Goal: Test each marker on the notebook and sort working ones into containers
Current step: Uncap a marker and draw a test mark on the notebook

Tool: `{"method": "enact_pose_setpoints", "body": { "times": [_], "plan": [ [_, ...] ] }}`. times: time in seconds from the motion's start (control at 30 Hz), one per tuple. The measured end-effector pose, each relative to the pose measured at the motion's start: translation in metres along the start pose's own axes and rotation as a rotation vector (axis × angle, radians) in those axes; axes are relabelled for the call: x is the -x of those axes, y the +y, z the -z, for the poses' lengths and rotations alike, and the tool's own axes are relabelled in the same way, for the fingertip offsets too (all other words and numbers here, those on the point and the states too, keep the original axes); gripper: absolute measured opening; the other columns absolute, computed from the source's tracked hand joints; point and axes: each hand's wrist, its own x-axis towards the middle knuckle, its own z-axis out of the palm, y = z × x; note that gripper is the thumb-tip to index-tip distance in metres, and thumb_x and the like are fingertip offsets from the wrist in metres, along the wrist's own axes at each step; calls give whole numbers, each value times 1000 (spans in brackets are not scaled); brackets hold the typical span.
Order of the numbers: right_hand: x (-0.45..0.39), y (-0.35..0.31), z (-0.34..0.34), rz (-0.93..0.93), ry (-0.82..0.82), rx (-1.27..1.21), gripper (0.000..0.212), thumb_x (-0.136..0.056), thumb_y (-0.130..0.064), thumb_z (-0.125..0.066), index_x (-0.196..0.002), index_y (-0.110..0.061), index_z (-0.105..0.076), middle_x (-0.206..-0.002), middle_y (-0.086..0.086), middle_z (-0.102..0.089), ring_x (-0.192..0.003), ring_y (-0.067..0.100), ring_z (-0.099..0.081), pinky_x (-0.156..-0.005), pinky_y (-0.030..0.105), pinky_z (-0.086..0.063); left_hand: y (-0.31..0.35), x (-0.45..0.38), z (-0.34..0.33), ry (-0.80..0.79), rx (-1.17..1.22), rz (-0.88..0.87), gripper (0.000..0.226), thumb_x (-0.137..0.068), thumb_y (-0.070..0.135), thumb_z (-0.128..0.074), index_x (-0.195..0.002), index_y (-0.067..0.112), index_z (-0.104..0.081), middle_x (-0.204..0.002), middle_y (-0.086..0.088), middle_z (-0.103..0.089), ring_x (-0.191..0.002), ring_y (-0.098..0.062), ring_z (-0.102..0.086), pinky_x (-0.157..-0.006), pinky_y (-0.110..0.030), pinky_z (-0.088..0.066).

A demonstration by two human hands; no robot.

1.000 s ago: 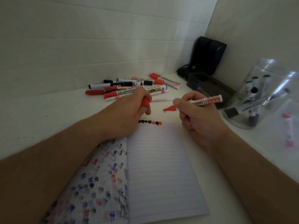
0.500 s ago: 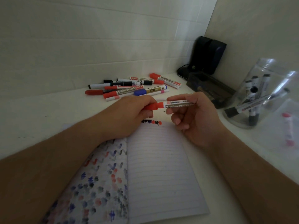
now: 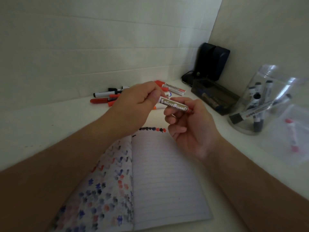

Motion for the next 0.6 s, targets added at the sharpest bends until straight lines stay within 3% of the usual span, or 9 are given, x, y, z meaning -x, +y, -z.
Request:
{"method": "enact_pose_setpoints", "body": {
  "times": [0.1,0.17,0.3,0.4,0.5,0.6],
  "plan": [
    [1,1,-1,-9,10,-12,26,-96,-14,-41,-89,-12,-66,-71,13,-65,-55,15,-49,-37,16,-26,7,-3,1,-10,-34,33,29,-104,35,-44,-95,19,-66,-75,-5,-61,-69,-23,-53,-64,-39,-43],
    [6,-3,-3,18,16,51,25,-95,-14,-44,-87,-13,-68,-71,13,-65,-56,15,-49,-38,16,-27,9,-2,1,-52,-54,87,31,-108,35,-43,-94,20,-66,-72,-3,-58,-63,-16,-50,-61,-34,-42],
    [22,-22,-1,114,113,492,22,-96,-21,-48,-86,-18,-67,-66,9,-61,-51,14,-45,-44,24,-27,13,10,-3,-388,-248,199,33,-109,43,-36,-107,32,-67,-89,7,-62,-84,-12,-58,-74,-21,-43],
    [44,-34,13,136,229,611,18,-98,-22,-51,-82,-18,-56,-63,5,-55,-50,15,-42,-46,28,-26,36,7,-7,-546,-403,123,28,-106,50,-41,-104,33,-63,-88,9,-64,-83,-10,-61,-73,-26,-47],
    [88,-43,43,232,300,571,18,-102,-15,-55,-84,-16,-57,-65,5,-54,-51,16,-43,-45,27,-29,75,-2,-18,-577,-476,-21,26,-102,55,-48,-89,35,-59,-76,7,-60,-68,-8,-56,-61,-29,-39],
    [145,-49,75,280,390,451,19,-102,-12,-58,-84,-15,-64,-70,7,-59,-53,18,-47,-44,25,-34,117,-7,-49,-559,-368,-85,17,-96,55,-60,-92,39,-62,-77,10,-60,-66,-3,-57,-59,-23,-35]
  ]
}}
